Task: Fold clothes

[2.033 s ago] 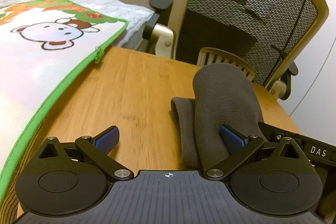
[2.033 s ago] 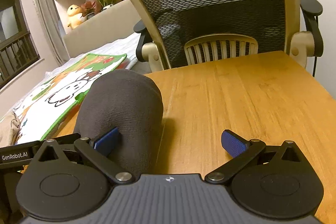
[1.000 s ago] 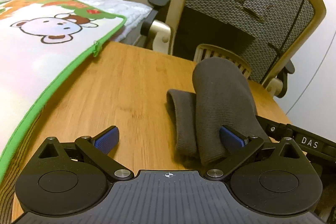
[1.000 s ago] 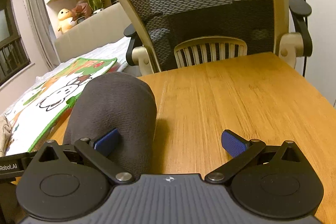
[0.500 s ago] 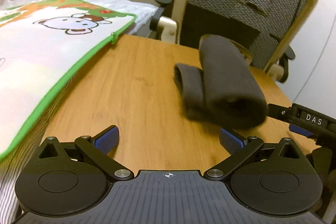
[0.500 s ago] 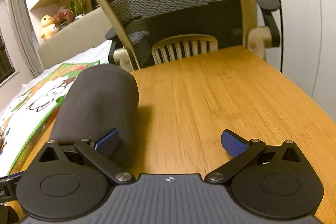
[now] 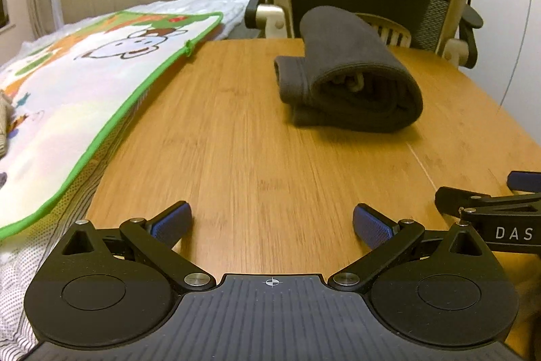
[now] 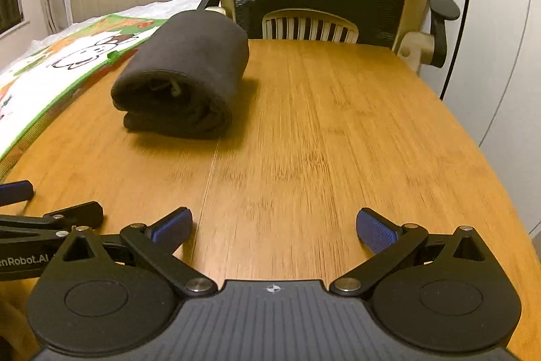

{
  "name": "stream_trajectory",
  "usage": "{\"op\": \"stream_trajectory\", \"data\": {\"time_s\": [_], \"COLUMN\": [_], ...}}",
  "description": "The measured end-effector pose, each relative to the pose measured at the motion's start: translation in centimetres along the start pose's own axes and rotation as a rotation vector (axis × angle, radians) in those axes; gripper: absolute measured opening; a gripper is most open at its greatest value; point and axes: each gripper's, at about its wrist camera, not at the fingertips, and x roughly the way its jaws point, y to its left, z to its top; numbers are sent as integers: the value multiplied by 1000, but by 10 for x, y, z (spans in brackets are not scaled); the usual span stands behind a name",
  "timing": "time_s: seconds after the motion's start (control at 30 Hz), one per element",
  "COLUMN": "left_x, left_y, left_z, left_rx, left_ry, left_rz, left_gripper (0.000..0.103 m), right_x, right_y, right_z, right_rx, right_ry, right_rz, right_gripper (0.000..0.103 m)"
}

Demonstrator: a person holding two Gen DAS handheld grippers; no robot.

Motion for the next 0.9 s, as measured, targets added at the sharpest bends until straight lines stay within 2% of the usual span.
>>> {"op": "stream_trajectory", "data": {"time_s": [0.4,0.6,0.9], "left_x": [1,3,2], "left_y": [-2,0,2], "left_z": [-2,1,2], "left_rx": [-7,-53,-53], "left_ry": [-8,-8,-9], "left_rz": [11,64,60], "left_gripper": [103,103,103], "right_x": [-1,0,0], "right_y": [0,0,0], "right_z": [-3,-3,-2], "right_rx": [2,-1,-4], "right_ry": [-11,-11,-11], "right_rz": [1,4,7], "right_gripper": [103,103,103]}}
